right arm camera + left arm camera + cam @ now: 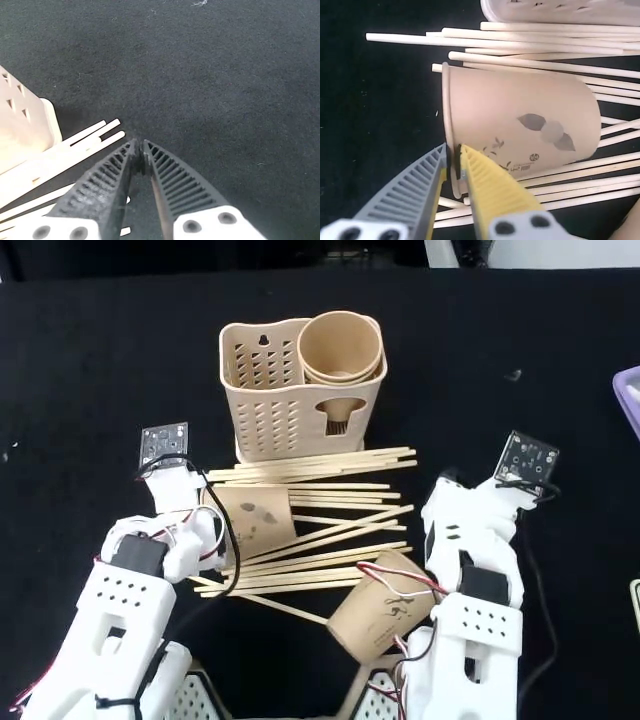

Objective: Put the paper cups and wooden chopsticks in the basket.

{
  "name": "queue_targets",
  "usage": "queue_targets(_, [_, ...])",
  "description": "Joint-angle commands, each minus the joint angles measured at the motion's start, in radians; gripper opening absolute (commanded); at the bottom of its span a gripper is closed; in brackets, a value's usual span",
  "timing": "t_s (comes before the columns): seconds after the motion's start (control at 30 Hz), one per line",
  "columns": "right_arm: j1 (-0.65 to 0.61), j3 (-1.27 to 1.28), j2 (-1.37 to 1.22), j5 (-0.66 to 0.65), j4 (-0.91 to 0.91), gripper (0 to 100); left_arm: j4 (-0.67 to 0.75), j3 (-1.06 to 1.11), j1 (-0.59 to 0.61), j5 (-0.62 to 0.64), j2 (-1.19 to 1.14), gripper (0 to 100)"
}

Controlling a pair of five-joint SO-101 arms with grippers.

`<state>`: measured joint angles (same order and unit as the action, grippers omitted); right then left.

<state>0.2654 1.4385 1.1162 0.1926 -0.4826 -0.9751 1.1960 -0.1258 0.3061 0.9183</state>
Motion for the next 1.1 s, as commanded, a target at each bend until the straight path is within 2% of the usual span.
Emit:
queue_targets(0.0, [0.009,-0.004,0.016,0.006,0.021,1.2,-0.041,0.016,0.010,-0.017,-0.009,3])
queue_targets(0.1, [0.009,-0.004,0.016,0.006,0.021,1.2,-0.098,-0.030,0.033,-0.020,-0.009,3])
queue_targets(0.33, [0.009,-0.005,0.016,0.006,0.021,1.2,-0.226,-0.242,0.199,-0.127,-0.009,3])
queue_targets(0.53, [0.009,-0.007,0.016,0.006,0.021,1.2,-0.368,-0.415,0.248,-0.233,-0.009,3])
queue_targets(0.67, [0.009,-0.007,0.016,0.006,0.021,1.2,-0.370,-0.446,0.266,-0.256,-0.011,3])
queue_targets(0.77, [0.009,-0.007,0.016,0.006,0.021,1.2,-0.370,-0.423,0.223,-0.252,-0.020,4])
queue_targets(0.87, [0.009,-0.007,0.016,0.006,0.021,1.2,-0.374,-0.407,0.173,-0.247,-0.011,15])
queue_targets(1.0, [0.009,-0.005,0.016,0.006,0.021,1.2,-0.376,-0.398,0.125,-0.181,-0.011,32])
queue_targets(1.07, [0.009,-0.005,0.016,0.006,0.021,1.2,-0.373,-0.403,0.091,-0.235,-0.011,37])
